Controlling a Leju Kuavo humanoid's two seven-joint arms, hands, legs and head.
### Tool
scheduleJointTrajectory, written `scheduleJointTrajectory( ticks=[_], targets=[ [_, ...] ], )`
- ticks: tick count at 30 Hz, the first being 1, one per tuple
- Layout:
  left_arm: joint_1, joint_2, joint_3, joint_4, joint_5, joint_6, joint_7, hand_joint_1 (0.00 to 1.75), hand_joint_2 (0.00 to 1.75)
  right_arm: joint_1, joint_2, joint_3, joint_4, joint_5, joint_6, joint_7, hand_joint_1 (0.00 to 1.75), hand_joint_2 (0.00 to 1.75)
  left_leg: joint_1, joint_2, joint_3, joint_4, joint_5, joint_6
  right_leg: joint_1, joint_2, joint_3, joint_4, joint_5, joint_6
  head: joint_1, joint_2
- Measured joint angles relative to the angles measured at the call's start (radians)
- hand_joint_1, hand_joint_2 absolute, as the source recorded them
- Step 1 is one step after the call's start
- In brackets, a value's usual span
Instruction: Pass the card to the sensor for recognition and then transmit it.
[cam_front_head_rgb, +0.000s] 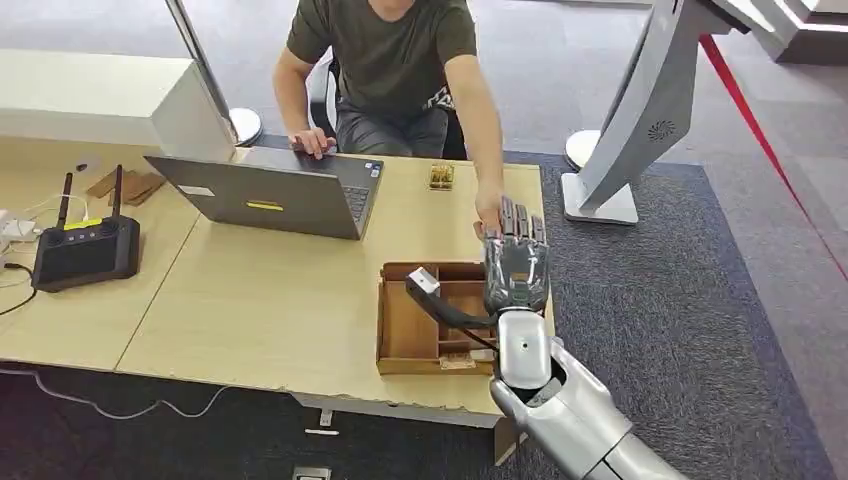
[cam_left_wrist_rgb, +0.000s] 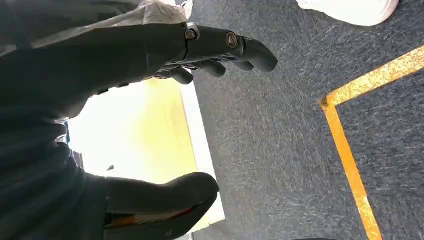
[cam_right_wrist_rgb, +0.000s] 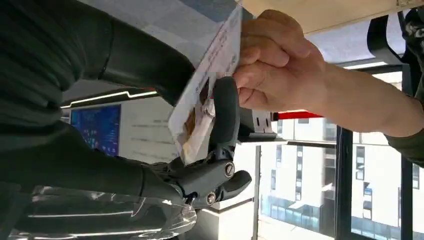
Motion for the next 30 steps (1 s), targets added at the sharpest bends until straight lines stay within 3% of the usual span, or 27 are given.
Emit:
scheduleJointTrajectory(
  ticks=[18,24,30],
  targets=[
    [0.001,0.0,0.0,0.0,0.0,0.0,0.0,0.0,1.75,0.0,0.004,0.0,0.001,0.0,0.0,0.0,1.75,1.75,0.0,0.0,0.0,0.0,0.0,0.0,0.0,0.0,0.0,0.0,0.0,0.0,0.0,0.0],
    [0.007,0.0,0.0,0.0,0.013,0.01,-0.017,0.0,1.75,0.03,-0.001,-0.023,-0.045,-0.044,-0.101,-0.042,1.75,1.75,0.0,0.0,0.0,0.0,0.0,0.0,0.0,0.0,0.0,0.0,0.0,0.0,0.0,0.0],
    [0.016,0.0,0.0,0.0,0.018,0.011,-0.025,0.0,1.75,0.098,-0.037,-0.059,-0.147,-0.076,-0.137,-0.064,1.75,1.75,0.0,0.0,0.0,0.0,0.0,0.0,0.0,0.001,-0.001,0.0,0.0,0.0,0.0,0.0]
  ],
)
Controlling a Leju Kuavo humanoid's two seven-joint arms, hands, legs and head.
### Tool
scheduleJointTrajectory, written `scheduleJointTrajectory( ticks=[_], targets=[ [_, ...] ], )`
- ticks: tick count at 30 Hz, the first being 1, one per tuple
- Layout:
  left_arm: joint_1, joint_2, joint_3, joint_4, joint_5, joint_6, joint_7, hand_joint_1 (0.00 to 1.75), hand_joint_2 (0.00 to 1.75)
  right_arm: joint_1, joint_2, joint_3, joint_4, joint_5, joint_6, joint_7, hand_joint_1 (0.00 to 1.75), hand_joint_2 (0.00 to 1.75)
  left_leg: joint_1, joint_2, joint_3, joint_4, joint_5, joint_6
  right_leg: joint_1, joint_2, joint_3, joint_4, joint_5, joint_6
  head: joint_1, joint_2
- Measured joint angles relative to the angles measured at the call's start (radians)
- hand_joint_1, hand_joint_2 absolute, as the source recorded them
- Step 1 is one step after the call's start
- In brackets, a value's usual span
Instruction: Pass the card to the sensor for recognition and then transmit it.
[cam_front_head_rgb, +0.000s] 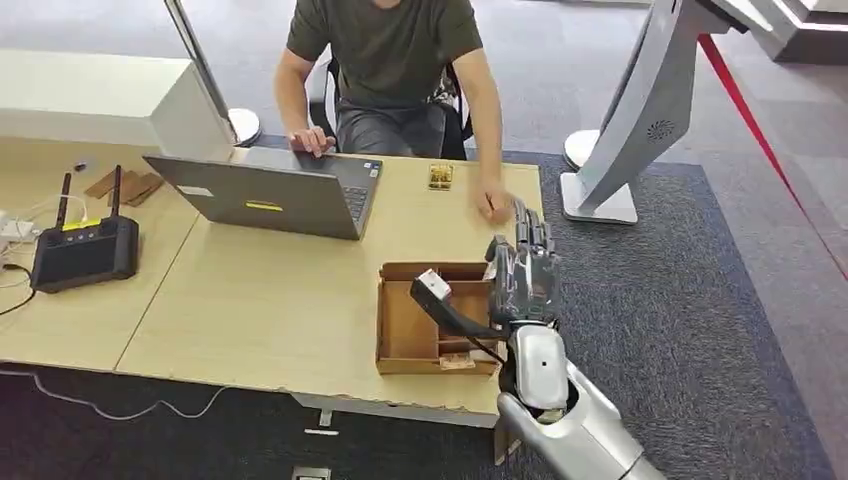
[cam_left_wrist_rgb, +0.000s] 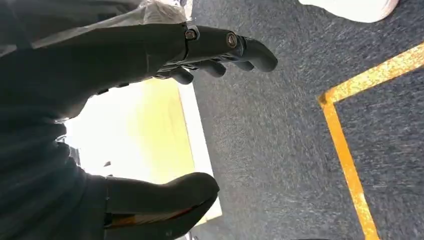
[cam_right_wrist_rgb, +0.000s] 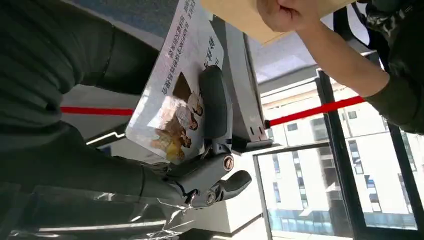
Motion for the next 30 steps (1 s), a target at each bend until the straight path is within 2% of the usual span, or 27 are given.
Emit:
scheduleJointTrajectory(
  ticks=[8,15,21,30],
  targets=[
    [0.002,0.0,0.0,0.0,0.002,0.0,0.0,0.0,1.75,0.027,-0.024,-0.022,-0.073,-0.006,-0.002,-0.003,1.75,1.75,0.0,0.001,0.0,0.0,0.0,0.0,0.0,0.0,0.0,0.0,0.0,0.0,0.0,0.0],
    [0.019,0.003,0.004,0.0,0.043,0.009,-0.013,0.0,1.75,0.12,-0.077,-0.062,-0.165,-0.079,-0.085,-0.048,1.75,1.75,0.0,0.001,0.0,0.0,0.0,0.0,0.0,0.0,0.0,0.0,0.0,0.0,0.0,0.0],
    [0.056,0.011,0.021,0.0,0.097,0.047,-0.042,0.0,1.75,0.2,-0.118,-0.098,-0.199,-0.185,-0.179,-0.122,1.75,1.75,0.0,0.002,0.0,0.0,-0.001,0.0,0.0,0.0,0.0,-0.001,0.0,0.0,0.0,0.0],
    [0.08,0.019,0.042,0.0,0.123,0.061,-0.055,0.0,1.75,0.248,-0.149,-0.127,-0.186,-0.271,-0.238,-0.129,1.75,1.75,0.0,0.002,0.0,0.0,0.0,0.0,0.0,0.0,0.001,-0.001,0.0,0.0,0.0,0.0]
  ],
)
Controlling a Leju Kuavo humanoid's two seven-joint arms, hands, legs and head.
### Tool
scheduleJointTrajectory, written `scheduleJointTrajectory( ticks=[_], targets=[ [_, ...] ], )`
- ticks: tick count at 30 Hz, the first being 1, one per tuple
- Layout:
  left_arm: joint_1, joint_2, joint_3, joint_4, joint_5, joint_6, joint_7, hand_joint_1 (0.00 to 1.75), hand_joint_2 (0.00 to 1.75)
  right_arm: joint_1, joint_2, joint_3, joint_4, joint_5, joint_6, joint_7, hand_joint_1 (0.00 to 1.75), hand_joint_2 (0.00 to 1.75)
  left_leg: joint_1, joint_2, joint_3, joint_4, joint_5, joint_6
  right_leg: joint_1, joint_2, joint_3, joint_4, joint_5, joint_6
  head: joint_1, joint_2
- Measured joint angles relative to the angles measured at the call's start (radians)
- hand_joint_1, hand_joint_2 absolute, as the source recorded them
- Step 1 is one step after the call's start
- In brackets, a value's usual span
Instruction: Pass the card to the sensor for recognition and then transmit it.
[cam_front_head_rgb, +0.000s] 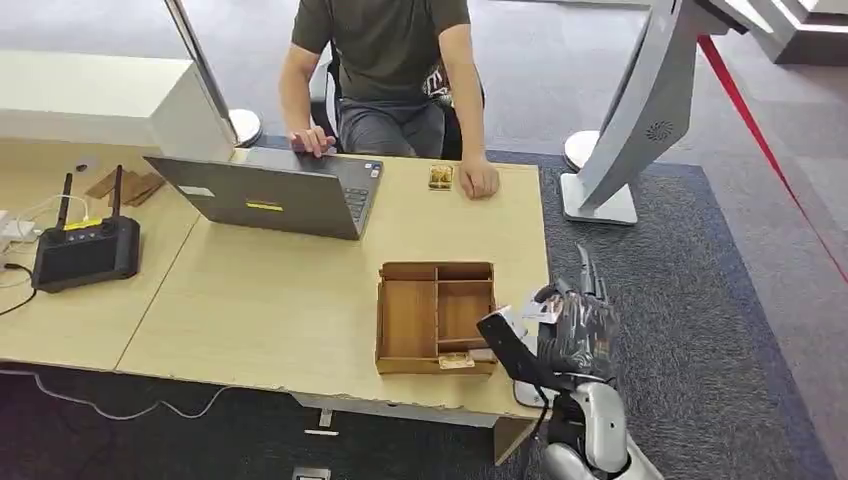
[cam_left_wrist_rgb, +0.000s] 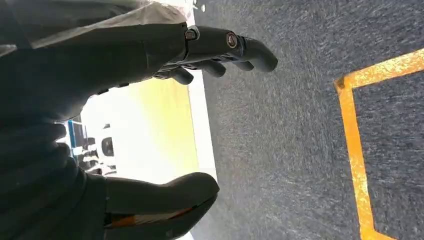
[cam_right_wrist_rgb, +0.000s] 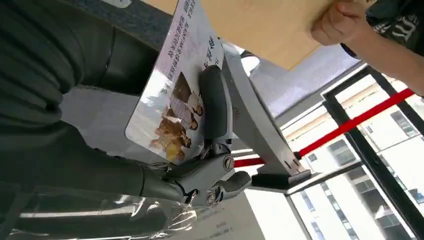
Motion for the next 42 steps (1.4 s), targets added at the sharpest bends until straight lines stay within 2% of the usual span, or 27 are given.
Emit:
scheduleJointTrajectory(
  ticks=[7,19,33,42],
  targets=[
    [0.005,0.001,0.013,0.0,0.017,0.015,0.002,0.0,1.75,0.025,-0.009,-0.022,0.054,-0.061,-0.038,-0.039,1.75,1.75,0.0,0.0,0.0,0.0,0.0,0.0,0.0,0.0,0.0,0.0,0.0,0.0,0.0,0.0],
    [0.009,0.004,0.029,0.0,0.026,0.018,0.003,0.0,1.75,0.044,-0.01,-0.047,0.128,-0.095,-0.051,-0.05,1.75,1.75,0.0,0.0,0.0,0.0,0.0,0.0,0.0,0.0,0.0,0.0,0.0,0.0,0.0,0.0],
    [0.01,0.005,0.036,0.0,0.033,0.021,0.005,0.0,1.75,0.046,-0.006,-0.044,0.187,-0.124,-0.032,-0.07,1.75,1.75,0.0,0.0,0.0,0.0,0.0,0.0,0.0,0.0,0.0,0.0,0.0,0.0,0.0,0.0],
    [0.01,0.005,0.042,0.0,0.052,0.035,0.012,0.0,1.75,0.046,0.034,-0.032,0.319,-0.185,-0.006,-0.101,1.75,1.75,0.0,0.0,0.0,0.0,0.0,0.0,0.0,0.0,0.0,0.0,0.0,0.0,0.0,0.0]
  ],
)
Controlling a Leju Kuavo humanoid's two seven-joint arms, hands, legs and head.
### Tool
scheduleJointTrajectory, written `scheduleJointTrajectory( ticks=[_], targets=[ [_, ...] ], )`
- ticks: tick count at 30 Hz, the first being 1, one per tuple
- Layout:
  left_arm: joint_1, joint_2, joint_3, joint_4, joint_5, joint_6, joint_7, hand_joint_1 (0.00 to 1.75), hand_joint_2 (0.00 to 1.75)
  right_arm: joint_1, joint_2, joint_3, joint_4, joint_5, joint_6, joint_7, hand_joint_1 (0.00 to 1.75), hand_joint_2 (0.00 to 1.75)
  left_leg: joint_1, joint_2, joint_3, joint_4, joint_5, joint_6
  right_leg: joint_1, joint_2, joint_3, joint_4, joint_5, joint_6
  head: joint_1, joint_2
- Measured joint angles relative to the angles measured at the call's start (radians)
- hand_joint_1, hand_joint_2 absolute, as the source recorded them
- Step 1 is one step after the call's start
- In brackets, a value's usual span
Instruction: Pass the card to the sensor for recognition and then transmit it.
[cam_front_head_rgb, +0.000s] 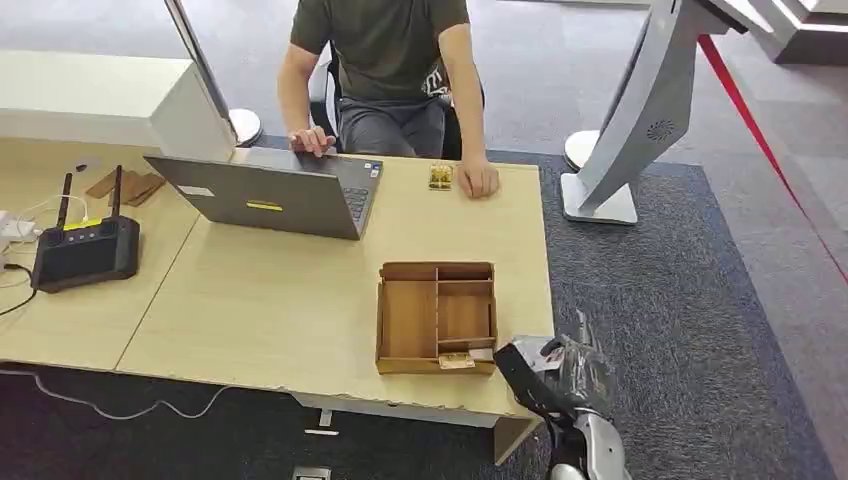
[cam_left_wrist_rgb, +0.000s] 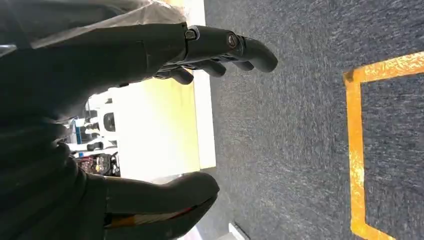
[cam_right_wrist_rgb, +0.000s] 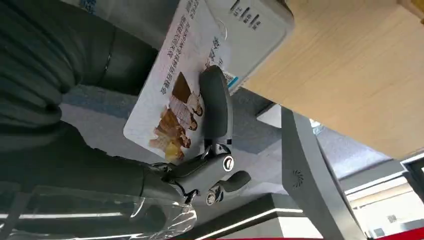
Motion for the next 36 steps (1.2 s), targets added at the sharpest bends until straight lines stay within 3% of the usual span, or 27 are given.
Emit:
scheduleJointTrajectory(
  ticks=[19,25,32,36],
  targets=[
    [0.0,0.002,0.016,0.0,0.003,-0.003,0.0,0.0,1.75,-0.027,0.043,0.001,0.09,0.012,0.051,0.022,1.75,1.75,0.0,0.0,0.005,0.0,0.0,0.0,0.0,0.0,0.004,0.0,0.0,0.0,0.0,0.0],
    [0.0,0.002,0.016,0.0,0.003,-0.005,0.0,0.0,1.75,-0.024,0.045,0.001,0.087,0.084,0.045,0.044,1.75,1.75,0.0,0.0,0.005,0.0,0.0,0.0,0.0,0.0,0.005,0.0,0.0,0.0,0.0,0.0],
    [0.004,0.005,0.017,0.0,0.007,-0.012,-0.002,0.0,1.75,0.016,0.023,-0.007,-0.057,0.242,0.069,0.117,1.75,1.75,0.0,0.0,0.004,0.0,0.0,0.0,0.0,0.0,0.004,0.0,0.0,0.0,0.0,0.0],
    [0.004,0.005,0.018,0.0,0.007,-0.017,-0.009,0.0,1.75,0.024,0.005,-0.013,-0.181,0.314,0.069,0.12,1.75,1.75,0.0,0.0,0.003,0.0,0.0,0.0,0.0,0.0,0.003,0.0,0.0,0.0,0.0,0.0]
  ],
)
